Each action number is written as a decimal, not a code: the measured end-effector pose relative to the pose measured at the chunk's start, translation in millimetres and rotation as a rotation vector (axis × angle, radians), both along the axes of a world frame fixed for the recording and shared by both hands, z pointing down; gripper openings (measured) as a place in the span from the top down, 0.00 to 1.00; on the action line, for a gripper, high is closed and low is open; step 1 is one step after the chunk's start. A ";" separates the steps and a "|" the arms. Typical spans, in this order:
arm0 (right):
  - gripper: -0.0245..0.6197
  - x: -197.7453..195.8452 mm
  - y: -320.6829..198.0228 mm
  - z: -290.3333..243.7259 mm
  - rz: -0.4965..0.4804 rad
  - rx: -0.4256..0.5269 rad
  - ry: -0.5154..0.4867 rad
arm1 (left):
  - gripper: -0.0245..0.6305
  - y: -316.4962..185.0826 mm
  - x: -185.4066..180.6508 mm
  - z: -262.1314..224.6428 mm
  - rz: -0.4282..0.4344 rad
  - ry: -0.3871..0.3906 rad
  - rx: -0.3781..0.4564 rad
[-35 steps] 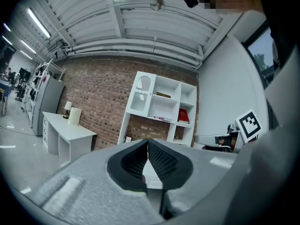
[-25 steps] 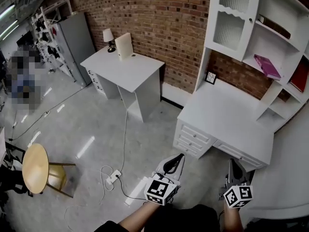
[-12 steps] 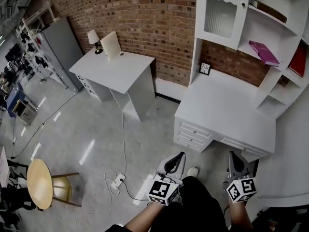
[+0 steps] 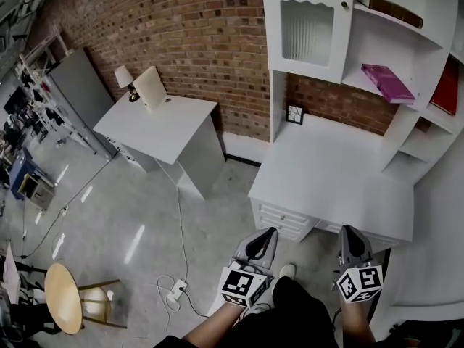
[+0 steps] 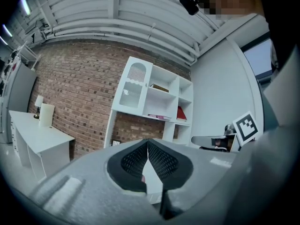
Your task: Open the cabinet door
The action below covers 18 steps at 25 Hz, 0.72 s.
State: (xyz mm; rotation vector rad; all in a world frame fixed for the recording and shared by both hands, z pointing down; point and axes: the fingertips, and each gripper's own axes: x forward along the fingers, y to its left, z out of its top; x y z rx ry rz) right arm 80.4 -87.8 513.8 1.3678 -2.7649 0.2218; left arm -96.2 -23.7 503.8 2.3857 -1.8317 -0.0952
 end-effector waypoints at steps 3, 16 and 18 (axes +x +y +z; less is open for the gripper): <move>0.96 5.3 -35.7 -4.0 0.018 0.008 0.001 | 0.93 -37.1 8.2 -9.2 0.030 -0.032 0.003; 0.96 21.1 -169.7 18.4 -0.003 -0.044 -0.028 | 0.93 -182.9 30.7 -1.4 0.051 -0.071 -0.043; 0.96 25.3 -183.3 21.3 -0.002 -0.046 -0.029 | 0.93 -198.5 34.0 1.6 0.049 -0.073 -0.045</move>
